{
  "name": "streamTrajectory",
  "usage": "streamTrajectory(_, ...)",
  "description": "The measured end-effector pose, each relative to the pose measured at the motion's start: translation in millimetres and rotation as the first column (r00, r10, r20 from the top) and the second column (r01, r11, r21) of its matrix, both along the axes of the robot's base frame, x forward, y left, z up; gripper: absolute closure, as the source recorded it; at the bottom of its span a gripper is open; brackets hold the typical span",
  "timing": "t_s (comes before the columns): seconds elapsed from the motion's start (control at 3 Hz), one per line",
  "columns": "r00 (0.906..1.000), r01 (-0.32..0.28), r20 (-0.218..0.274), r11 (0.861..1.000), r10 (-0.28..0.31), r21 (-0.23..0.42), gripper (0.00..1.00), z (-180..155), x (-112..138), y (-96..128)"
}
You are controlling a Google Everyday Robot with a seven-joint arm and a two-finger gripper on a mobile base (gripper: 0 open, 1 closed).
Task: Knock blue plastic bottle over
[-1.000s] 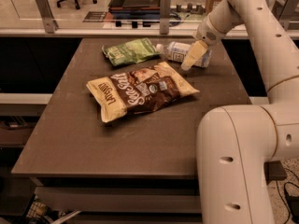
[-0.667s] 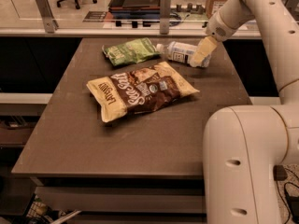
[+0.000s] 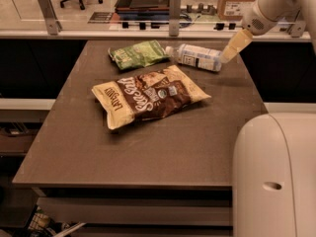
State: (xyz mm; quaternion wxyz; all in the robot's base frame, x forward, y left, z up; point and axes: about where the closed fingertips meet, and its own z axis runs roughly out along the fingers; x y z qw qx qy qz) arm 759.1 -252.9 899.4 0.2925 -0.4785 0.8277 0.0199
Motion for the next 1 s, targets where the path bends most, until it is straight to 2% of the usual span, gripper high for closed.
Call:
streamTrajectory(0.33, 0.9968, 0.074, 0.03, 0.997, -0.074, -0.02, 0.0, 19.5, -15.6, -26.6)
streamTrajectory(0.67, 0.9903, 0.129, 0.055, 0.991, -0.127, -0.025, 0.0, 29.0, -34.4, -40.0)
streamTrajectory(1.0, 0.9796, 0.17, 0.111, 0.985, -0.168, -0.013, 0.0, 44.4, -57.2, -41.8)
